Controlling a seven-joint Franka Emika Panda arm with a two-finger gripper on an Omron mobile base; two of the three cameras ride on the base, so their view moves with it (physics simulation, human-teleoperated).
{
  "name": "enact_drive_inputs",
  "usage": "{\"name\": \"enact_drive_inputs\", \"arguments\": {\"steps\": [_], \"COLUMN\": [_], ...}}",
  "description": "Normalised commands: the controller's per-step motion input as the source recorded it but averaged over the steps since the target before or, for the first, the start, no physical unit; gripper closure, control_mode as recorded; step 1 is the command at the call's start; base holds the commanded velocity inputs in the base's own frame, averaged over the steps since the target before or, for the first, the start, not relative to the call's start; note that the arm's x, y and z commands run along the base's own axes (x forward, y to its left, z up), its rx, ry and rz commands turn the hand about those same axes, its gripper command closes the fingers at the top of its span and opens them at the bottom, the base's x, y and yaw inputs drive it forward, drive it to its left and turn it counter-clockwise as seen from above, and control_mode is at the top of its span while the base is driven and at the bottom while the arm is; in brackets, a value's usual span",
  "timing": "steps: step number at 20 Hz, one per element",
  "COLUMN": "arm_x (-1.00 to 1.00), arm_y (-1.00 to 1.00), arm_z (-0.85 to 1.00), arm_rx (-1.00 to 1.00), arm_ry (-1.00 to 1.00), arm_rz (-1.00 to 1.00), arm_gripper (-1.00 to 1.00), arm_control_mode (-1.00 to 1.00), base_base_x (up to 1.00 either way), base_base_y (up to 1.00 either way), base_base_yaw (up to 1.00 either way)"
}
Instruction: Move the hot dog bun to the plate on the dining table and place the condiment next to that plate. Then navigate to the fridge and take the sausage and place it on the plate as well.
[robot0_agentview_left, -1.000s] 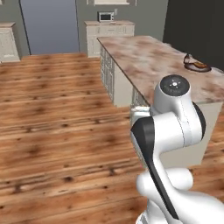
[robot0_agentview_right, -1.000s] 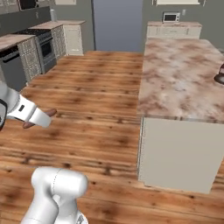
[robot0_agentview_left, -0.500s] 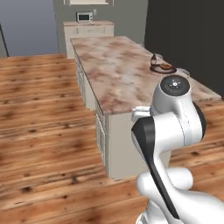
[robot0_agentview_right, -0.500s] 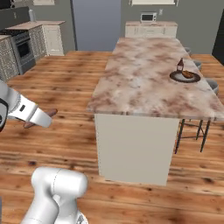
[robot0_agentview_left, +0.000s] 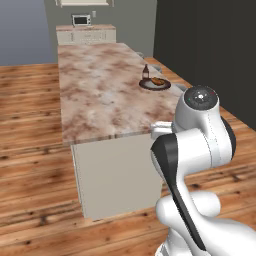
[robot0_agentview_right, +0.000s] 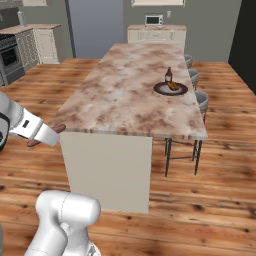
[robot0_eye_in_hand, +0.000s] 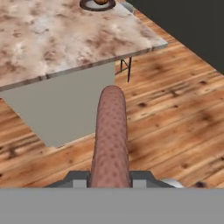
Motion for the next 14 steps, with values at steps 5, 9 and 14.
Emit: {"name": "enact_drive_inputs", "arguments": {"steps": [5,9,14], "arm_x": [0.0,0.0,0.0], "arm_y": [0.0,0.0,0.0], "arm_z": [0.0,0.0,0.0], "arm_rx": [0.0,0.0,0.0], "arm_ry": [0.0,0.0,0.0], "arm_rz": [0.0,0.0,0.0], "arm_gripper": [1.0,1.0,1.0], "arm_control_mode": [1.0,1.0,1.0], "base_base_x": [0.58,0.64,0.66], "base_base_y": [-1.0,-1.0,-1.0], "base_base_yaw": [0.01,0.02,0.05]}}
